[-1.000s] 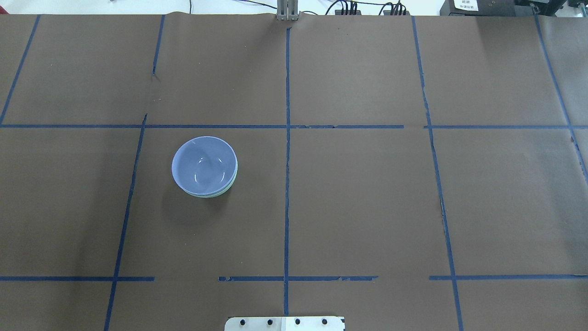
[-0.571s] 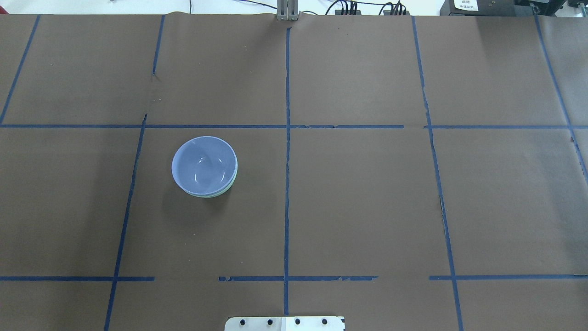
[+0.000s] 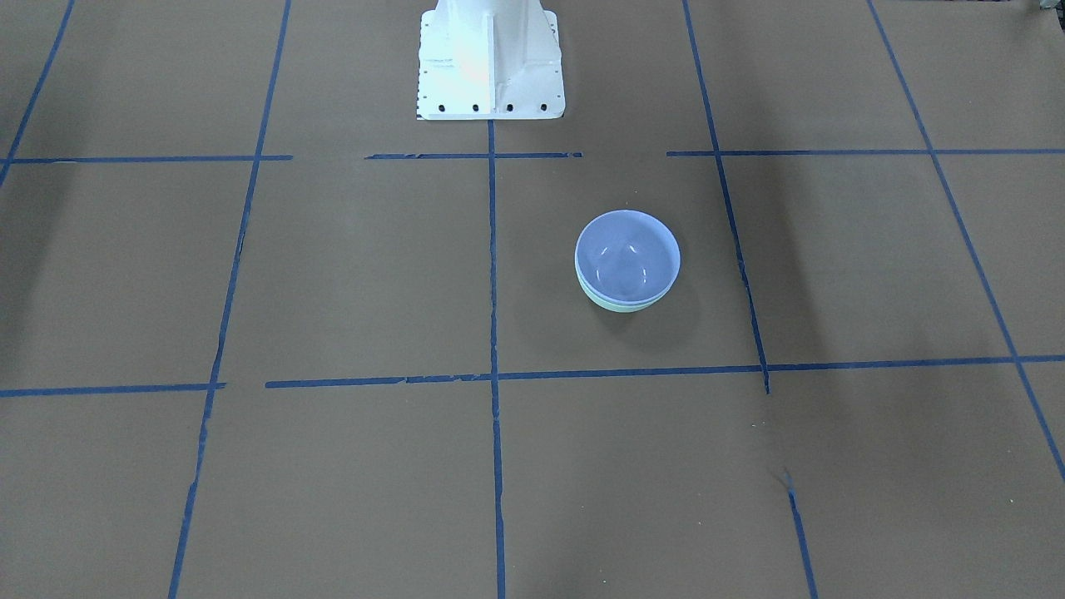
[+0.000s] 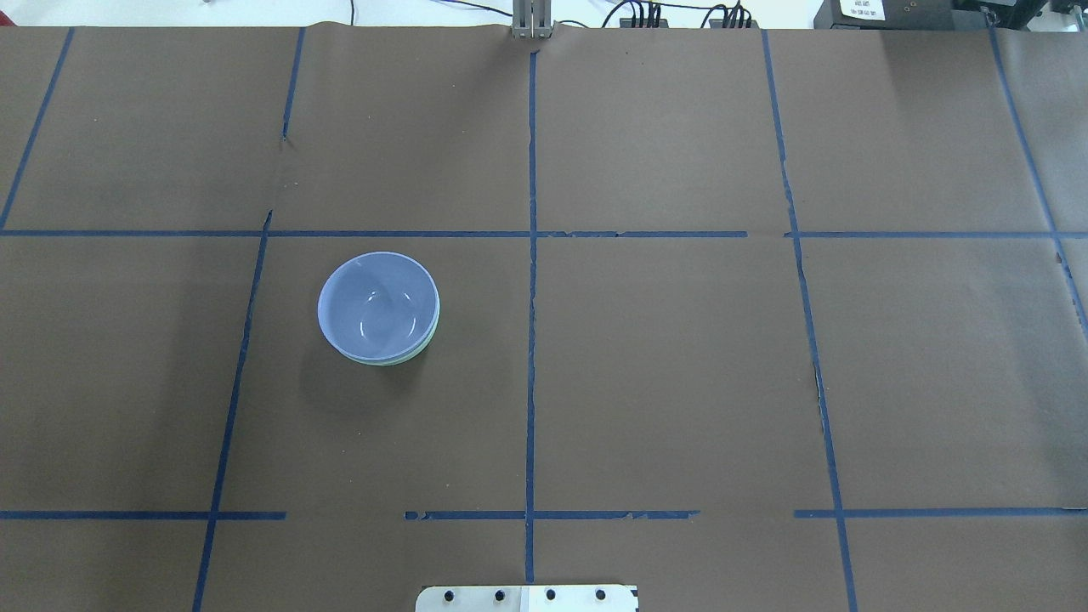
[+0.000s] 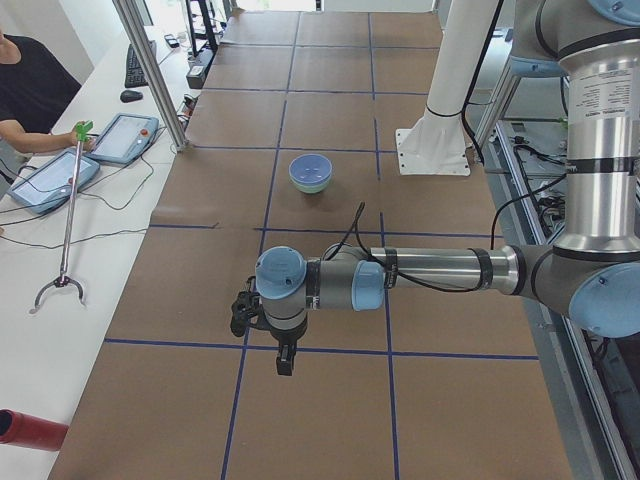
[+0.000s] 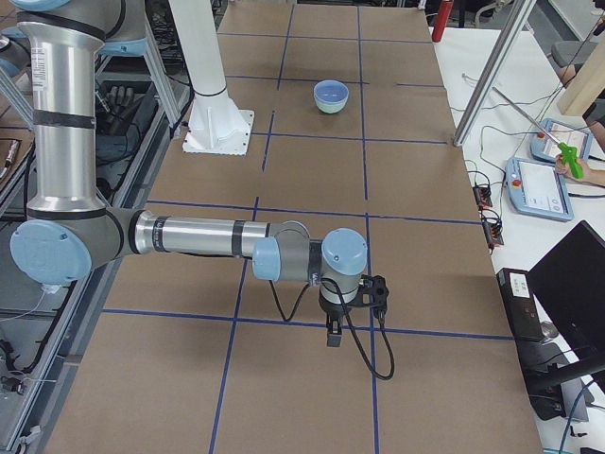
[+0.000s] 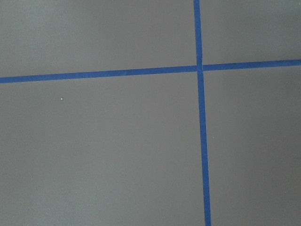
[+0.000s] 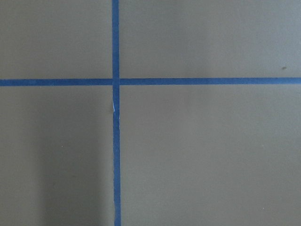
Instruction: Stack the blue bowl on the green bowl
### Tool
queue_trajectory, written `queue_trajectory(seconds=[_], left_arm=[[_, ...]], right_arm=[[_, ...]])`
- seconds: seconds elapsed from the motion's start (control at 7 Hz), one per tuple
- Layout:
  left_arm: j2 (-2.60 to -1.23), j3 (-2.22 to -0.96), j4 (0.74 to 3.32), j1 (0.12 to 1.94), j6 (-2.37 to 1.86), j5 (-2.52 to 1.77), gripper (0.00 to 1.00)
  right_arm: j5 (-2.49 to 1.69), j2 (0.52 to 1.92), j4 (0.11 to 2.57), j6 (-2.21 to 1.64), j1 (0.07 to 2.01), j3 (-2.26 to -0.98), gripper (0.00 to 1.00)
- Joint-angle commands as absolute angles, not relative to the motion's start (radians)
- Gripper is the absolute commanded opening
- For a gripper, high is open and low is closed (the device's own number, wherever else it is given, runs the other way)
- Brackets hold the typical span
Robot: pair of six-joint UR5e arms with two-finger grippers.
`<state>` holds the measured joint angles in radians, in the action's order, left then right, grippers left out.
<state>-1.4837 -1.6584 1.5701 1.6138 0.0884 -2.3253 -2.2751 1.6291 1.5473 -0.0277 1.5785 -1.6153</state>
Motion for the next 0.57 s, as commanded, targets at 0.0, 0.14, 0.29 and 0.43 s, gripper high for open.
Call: queue_trajectory(seconds=[0.0,0.14,0.29,0.43], left_arm=[[-1.482,-1.657,1.575,1.614,0.097,-2.326,1.0],[-1.482,-1.655,1.577,1.614,0.097,-2.326,1.0],[-1.485,-1.651,1.575,1.612,0.097,-2.326,1.0],[-1.485,-1.651,1.575,1.614,0.097,-2.326,1.0]], right_arm=[[-2.275,1.629,1.546,-0.028,1.578,-1.615,1.0],[-2.275,1.629,1.548,-0.028,1.578,-1.615,1.0],[-2.276,1.629,1.546,-0.028,1.578,-1.615,1.0],[-2.275,1.629,1.546,-0.028,1.578,-1.615,1.0]])
